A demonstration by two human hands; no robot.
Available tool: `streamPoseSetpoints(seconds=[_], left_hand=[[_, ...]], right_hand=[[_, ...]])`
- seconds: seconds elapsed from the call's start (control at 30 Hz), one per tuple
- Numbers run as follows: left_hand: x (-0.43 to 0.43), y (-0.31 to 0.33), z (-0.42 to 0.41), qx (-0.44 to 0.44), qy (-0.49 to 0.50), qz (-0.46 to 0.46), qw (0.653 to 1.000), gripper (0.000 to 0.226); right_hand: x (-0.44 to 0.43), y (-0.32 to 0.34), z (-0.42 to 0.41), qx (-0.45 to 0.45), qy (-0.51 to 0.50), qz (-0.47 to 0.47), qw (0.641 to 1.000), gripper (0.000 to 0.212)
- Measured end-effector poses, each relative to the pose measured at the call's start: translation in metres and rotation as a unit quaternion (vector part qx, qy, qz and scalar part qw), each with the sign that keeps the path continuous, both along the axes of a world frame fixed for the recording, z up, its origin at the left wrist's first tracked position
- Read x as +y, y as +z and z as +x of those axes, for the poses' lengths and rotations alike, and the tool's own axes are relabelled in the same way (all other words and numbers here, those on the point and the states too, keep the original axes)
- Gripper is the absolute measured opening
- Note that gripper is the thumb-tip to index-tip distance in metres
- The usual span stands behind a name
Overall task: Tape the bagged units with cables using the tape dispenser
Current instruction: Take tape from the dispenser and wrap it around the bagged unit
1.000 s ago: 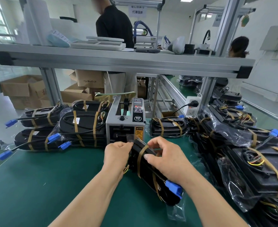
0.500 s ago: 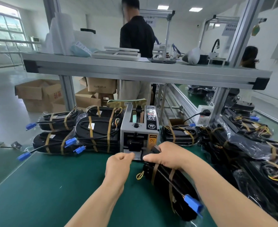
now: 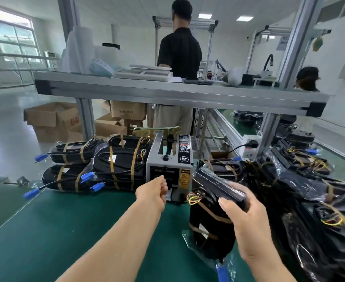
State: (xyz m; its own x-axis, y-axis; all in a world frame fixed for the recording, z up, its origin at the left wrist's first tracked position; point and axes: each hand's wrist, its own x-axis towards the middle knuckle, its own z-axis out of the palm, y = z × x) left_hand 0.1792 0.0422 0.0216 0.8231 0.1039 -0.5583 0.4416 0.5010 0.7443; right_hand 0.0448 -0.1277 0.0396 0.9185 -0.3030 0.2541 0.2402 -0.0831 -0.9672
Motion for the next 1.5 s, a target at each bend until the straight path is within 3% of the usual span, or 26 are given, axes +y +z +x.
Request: streamPoseSetpoints(seconds=[0.17,0.33,0.43,0.53,0.63,0.7,0.93,1.5], left_hand=[[-0.006,0.006,0.008,0.014,0.036,-0.025,0.999,0.012],[-0.013,0.008,0.003,0.001,0.096,-0.027,0.995,0.013],[-0.008,0.012,-0.015,-0.072,0.078,-0.002,0.994,0.022],[0.000,0.025,-0.050,-0.192,-0.004,-0.004,0.981,0.021],[0.000,0.041,-0.089,-0.304,-0.112,0.059,0.944,0.032],[-0.006,0.050,-0.109,-0.343,-0.162,0.104,0.919,0.025],[-0.014,0.051,-0.130,-0.328,-0.189,0.154,0.913,0.011],[-0.024,0.046,-0.130,-0.315,-0.119,0.253,0.907,0.018]], right_hand=[[0.000,-0.006,-0.013,-0.036,0.005,-0.045,0.998,0.041],[-0.002,-0.011,-0.018,-0.049,0.009,-0.011,0.999,0.035],[-0.005,-0.013,-0.020,-0.054,0.022,0.001,0.998,0.035],[0.001,-0.013,-0.019,-0.060,0.006,0.010,0.998,0.028],[0.009,-0.013,-0.016,-0.057,-0.022,0.020,0.998,0.010],[0.016,-0.011,-0.017,-0.067,-0.022,0.036,0.997,0.006],[0.027,-0.009,-0.024,-0.055,-0.042,0.068,0.995,0.034],[0.032,-0.013,-0.025,-0.074,-0.067,-0.014,0.995,0.043]])
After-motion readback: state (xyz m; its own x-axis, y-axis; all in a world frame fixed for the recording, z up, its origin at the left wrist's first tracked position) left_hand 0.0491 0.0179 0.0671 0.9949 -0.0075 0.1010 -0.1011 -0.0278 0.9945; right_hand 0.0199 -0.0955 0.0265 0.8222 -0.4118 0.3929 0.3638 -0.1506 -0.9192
